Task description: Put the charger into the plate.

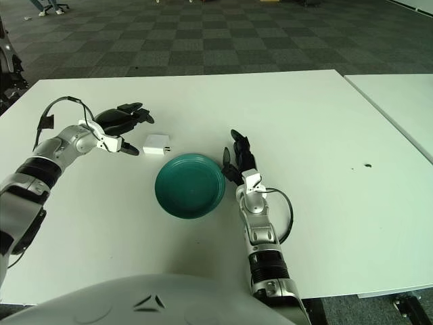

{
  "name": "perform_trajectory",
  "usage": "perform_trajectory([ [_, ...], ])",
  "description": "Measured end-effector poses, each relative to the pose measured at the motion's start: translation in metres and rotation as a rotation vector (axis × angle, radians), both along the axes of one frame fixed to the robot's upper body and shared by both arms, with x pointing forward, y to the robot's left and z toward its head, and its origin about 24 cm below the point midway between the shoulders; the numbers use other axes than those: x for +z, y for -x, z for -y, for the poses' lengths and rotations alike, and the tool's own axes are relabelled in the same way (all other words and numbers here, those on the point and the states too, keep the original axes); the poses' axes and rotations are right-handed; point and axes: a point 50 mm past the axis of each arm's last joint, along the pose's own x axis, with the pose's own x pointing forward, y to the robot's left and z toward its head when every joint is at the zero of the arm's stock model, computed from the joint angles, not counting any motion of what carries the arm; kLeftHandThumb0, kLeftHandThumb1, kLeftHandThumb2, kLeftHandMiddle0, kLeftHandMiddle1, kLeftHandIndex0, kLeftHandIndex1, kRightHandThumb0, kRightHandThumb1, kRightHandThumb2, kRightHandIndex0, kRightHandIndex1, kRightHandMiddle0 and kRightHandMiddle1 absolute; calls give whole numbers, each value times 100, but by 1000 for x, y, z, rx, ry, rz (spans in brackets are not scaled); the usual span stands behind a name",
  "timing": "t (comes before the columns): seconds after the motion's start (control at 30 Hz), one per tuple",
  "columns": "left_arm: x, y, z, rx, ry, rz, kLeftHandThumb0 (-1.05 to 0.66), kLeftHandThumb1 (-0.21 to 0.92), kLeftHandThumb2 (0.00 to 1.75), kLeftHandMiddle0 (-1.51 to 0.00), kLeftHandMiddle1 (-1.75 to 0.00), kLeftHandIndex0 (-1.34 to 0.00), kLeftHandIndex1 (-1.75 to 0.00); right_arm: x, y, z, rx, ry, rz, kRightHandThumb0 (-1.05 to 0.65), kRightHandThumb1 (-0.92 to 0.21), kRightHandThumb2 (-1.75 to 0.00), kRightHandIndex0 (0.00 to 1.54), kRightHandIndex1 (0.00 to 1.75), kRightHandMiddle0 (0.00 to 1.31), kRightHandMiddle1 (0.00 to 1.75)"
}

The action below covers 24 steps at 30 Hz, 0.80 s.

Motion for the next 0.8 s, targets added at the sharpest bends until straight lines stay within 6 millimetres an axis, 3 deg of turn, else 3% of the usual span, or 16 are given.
perform_trajectory([
  [0.2, 3, -4, 9, -38, 14, -18, -105, 92, 24, -6, -1, 0, -101, 0, -1, -1, 1, -2, 0, -91, -92, -86, 17, 0, 0, 42],
  [0.63, -11, -10, 18, 15, 20, -115, -105, 92, 25, -6, 0, 0, -72, -1, -2, -1, -2, -3, 3, -90, -92, -86, 18, 0, 0, 43],
  [0.8, -18, -11, 21, 48, 14, -138, -105, 92, 26, -6, 0, 0, -70, -1, -3, -1, -6, -3, 4, -89, -92, -86, 17, 0, 0, 42],
])
